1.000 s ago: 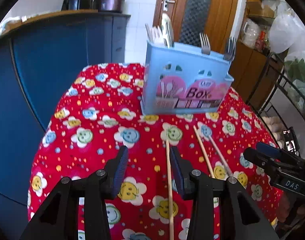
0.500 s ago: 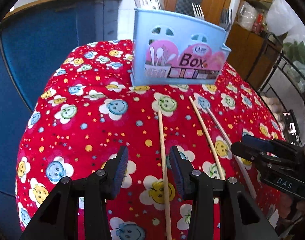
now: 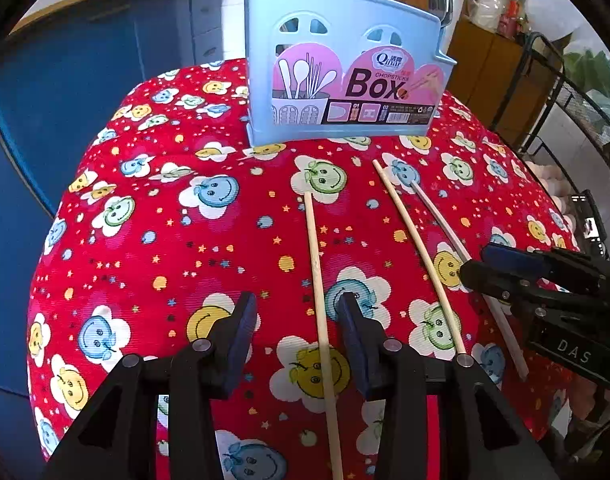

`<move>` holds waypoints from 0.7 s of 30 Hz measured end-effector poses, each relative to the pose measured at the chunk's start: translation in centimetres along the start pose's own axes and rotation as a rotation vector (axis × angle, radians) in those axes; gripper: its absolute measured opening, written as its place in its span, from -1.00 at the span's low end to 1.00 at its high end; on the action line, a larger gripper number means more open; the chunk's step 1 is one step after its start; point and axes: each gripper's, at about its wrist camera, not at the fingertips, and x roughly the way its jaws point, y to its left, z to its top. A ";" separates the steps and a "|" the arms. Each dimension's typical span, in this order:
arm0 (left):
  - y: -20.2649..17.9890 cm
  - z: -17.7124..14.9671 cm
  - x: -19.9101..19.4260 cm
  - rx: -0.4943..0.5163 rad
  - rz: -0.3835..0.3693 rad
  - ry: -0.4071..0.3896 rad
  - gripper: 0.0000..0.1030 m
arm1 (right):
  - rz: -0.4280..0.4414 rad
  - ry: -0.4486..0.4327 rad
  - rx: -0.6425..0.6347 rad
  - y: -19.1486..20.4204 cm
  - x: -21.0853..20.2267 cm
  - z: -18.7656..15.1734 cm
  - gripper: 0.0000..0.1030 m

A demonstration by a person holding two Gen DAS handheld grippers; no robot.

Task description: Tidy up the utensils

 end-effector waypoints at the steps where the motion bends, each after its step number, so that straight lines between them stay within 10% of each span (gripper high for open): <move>1: 0.0 0.0 0.0 0.001 0.000 0.001 -0.16 | -0.002 0.002 -0.001 0.0 0.1 0.1 -0.24; 21: -0.4 0.1 0.4 0.034 0.016 0.007 -0.16 | -0.056 0.063 -0.035 0.8 0.7 0.7 -0.22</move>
